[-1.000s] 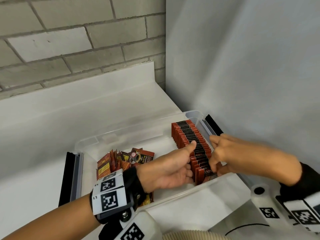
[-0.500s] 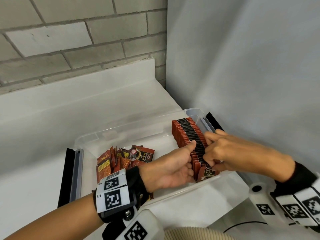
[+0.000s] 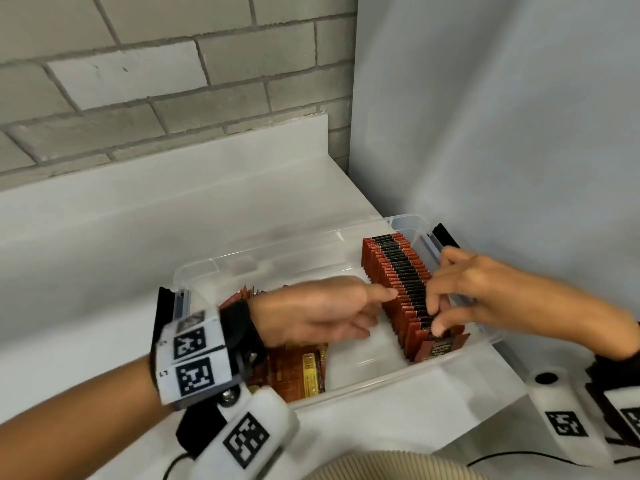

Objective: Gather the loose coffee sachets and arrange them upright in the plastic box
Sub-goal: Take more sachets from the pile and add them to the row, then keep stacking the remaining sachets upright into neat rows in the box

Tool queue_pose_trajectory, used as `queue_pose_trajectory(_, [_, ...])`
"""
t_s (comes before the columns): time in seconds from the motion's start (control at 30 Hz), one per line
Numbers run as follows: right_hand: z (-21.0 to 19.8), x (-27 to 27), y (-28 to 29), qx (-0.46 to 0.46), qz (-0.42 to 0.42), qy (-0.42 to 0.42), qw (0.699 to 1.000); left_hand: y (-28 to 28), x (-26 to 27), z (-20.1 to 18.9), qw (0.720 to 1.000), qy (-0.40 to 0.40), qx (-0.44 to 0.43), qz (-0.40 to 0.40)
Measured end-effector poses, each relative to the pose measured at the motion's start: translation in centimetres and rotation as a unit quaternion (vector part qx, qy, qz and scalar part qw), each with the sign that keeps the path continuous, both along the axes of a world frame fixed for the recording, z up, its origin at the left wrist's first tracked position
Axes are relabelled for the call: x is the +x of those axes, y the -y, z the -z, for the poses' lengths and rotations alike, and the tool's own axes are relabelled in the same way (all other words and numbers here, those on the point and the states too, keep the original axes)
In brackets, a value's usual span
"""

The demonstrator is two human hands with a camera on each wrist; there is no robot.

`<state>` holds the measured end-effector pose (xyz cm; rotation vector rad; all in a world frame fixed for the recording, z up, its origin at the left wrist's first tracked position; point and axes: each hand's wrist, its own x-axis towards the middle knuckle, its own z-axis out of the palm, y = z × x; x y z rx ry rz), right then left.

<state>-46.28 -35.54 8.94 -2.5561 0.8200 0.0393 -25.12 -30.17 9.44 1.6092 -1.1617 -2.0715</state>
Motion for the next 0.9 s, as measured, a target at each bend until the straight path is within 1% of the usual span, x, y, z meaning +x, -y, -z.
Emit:
queue_pose_trajectory(0.07, [-0.9, 1.1, -0.4, 0.018, 0.031, 0.056, 0.998, 0.4, 2.4, -1.0, 0.993, 0.071, -0.07, 0.065])
queue_pose_trajectory(0.13, [-1.5, 2.9, -1.1, 0.067, 0.05, 0.086, 0.993, 0.6, 5.0, -2.1, 0.967, 0.158, -0.136, 0.15])
queue_pose_trajectory(0.17, [-1.6, 3.8, -1.4, 0.105, 0.058, 0.086, 0.989, 0.7, 6.0, -2.7, 0.945, 0.205, -0.161, 0.199])
queue_pose_trajectory(0.2, [-1.5, 4.8, -1.7, 0.142, 0.061, 0.087, 0.984, 0.8, 7.0, -3.2, 0.917, 0.253, -0.178, 0.251])
queue_pose_trajectory(0.27, [-1.0, 6.7, -2.4, 0.201, 0.062, 0.076, 0.975, 0.9, 8.7, -3.8, 0.848, 0.348, -0.181, 0.356])
queue_pose_trajectory(0.33, [-0.5, 8.6, -3.0, 0.239, 0.056, 0.029, 0.969, 1.0, 9.9, -3.9, 0.779, 0.417, -0.164, 0.44])
queue_pose_trajectory(0.37, [-0.3, 9.6, -3.2, 0.245, 0.048, -0.003, 0.968, 1.0, 10.3, -3.8, 0.751, 0.437, -0.156, 0.469])
queue_pose_trajectory(0.4, [-0.2, 10.3, -3.4, 0.241, 0.037, -0.038, 0.969, 1.1, 10.6, -3.5, 0.732, 0.45, -0.151, 0.489])
queue_pose_trajectory(0.43, [-0.1, 11.1, -3.5, 0.229, 0.022, -0.072, 0.97, 1.0, 10.9, -3.3, 0.719, 0.457, -0.151, 0.501])
queue_pose_trajectory(0.5, [0.2, 12.4, -3.7, 0.204, -0.011, -0.126, 0.971, 1.0, 11.5, -2.7, 0.705, 0.464, -0.16, 0.513])
queue_pose_trajectory(0.6, [1.2, 13.5, -4.3, 0.198, -0.038, -0.167, 0.965, 0.9, 12.1, -1.5, 0.682, 0.485, -0.189, 0.514])
queue_pose_trajectory(0.67, [1.8, 13.9, -4.7, 0.18, -0.037, -0.172, 0.968, 0.9, 12.4, -1.0, 0.683, 0.495, -0.212, 0.493])
queue_pose_trajectory(0.77, [2.4, 14.4, -4.9, 0.167, -0.025, -0.171, 0.971, 1.1, 12.8, -0.4, 0.7, 0.497, -0.223, 0.463])
queue_pose_trajectory(0.8, [2.4, 14.5, -5.0, 0.169, -0.024, -0.17, 0.971, 1.2, 12.9, -0.2, 0.699, 0.495, -0.227, 0.464])
queue_pose_trajectory(0.9, [2.5, 14.8, -4.9, 0.171, -0.028, -0.161, 0.972, 1.6, 13.3, 0.5, 0.682, 0.491, -0.232, 0.489])
